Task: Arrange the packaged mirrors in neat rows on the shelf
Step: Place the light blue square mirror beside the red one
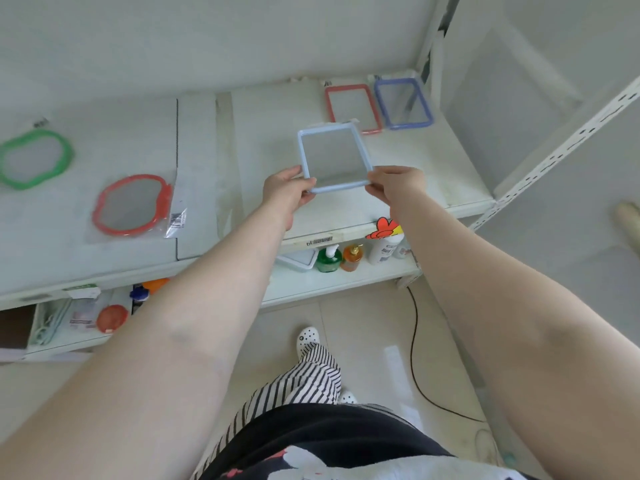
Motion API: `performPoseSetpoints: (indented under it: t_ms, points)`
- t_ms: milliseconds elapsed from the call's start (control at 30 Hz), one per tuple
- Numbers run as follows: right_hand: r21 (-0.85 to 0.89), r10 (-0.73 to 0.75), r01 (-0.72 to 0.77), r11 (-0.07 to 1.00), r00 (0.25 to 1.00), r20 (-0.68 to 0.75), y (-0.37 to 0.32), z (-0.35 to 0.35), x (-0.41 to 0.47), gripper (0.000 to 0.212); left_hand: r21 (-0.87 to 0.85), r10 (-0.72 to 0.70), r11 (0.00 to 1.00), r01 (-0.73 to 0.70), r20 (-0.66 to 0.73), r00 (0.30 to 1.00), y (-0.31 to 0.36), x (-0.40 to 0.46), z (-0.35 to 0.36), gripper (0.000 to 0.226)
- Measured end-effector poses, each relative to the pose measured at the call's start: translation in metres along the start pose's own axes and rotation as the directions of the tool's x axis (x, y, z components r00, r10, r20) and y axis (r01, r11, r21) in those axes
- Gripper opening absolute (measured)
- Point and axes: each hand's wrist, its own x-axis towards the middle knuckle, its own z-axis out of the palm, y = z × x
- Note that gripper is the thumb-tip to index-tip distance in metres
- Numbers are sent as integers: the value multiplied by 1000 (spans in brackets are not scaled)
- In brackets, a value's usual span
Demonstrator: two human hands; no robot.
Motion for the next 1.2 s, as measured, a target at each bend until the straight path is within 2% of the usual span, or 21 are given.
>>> performPoseSetpoints:
  t_ms: [233, 400, 567, 833, 1033, 1200]
  points:
    - [-176, -63, 67, 982, 998, 29, -19, 44, 55, 11, 24, 29, 999, -28, -48, 998, 15, 58, 1, 52]
    - [-301, -105, 109, 947, 994, 29, -19, 73, 83, 15, 96, 59, 994, -44, -163, 985, 22, 93, 4, 50]
    - [-346, -93, 121, 930, 991, 96, -20, 99, 106, 22, 181, 81, 983, -34, -261, 962, 31, 124, -8, 51]
    - [-365, -89, 140, 920, 984, 153, -20, 125, 144, 23, 187, 123, 980, -70, -288, 950, 40, 167, -14, 52]
    - [-430, -62, 134, 893, 982, 177, -8, 139, 171, 14, 371, 194, 927, -61, -332, 923, 31, 193, -19, 44]
    - [-545, -28, 144, 826, 976, 215, -1, 138, 183, 18, 529, 274, 846, -68, -320, 907, 20, 199, -19, 41]
